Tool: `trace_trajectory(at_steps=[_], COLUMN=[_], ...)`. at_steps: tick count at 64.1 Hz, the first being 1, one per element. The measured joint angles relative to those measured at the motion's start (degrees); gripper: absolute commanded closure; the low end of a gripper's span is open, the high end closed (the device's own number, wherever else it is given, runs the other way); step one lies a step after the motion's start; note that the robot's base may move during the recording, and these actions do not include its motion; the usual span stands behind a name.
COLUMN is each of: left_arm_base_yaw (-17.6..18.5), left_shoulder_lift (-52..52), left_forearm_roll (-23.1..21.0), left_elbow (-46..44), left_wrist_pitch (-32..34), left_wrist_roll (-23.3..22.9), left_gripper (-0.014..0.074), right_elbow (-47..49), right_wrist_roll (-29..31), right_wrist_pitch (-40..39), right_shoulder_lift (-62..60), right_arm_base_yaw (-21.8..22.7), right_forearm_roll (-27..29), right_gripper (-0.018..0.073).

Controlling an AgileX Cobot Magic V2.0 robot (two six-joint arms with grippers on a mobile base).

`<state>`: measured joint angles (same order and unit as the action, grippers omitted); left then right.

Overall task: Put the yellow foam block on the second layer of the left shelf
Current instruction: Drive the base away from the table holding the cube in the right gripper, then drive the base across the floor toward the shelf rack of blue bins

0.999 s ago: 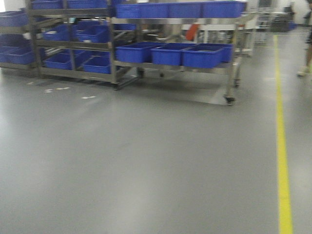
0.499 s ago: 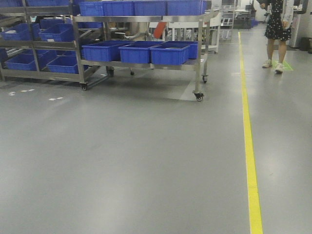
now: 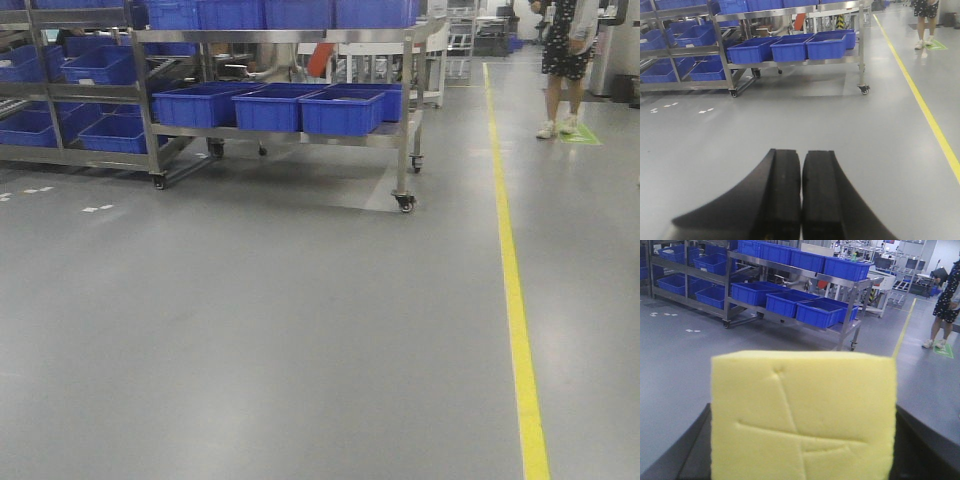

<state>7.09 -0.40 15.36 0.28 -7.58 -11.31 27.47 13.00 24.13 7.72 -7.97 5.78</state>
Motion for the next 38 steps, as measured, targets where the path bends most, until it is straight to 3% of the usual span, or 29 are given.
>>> trace_trajectory(at_steps=[38], left_arm_base_yaw=[0.0], left_shoulder_lift=[0.0], left_forearm_roll=[0.0], left_elbow=[0.0], left_wrist_pitch=[0.0], left_wrist_roll=[0.0], left_gripper=[0.046], right_elbow=[0.0], right_wrist_roll=[0.0], right_wrist_pitch=[0.0], right_shoulder_lift=[0.0], right_arm_base_yaw=[0.0], right_forearm_roll=[0.0], right_gripper=[0.024])
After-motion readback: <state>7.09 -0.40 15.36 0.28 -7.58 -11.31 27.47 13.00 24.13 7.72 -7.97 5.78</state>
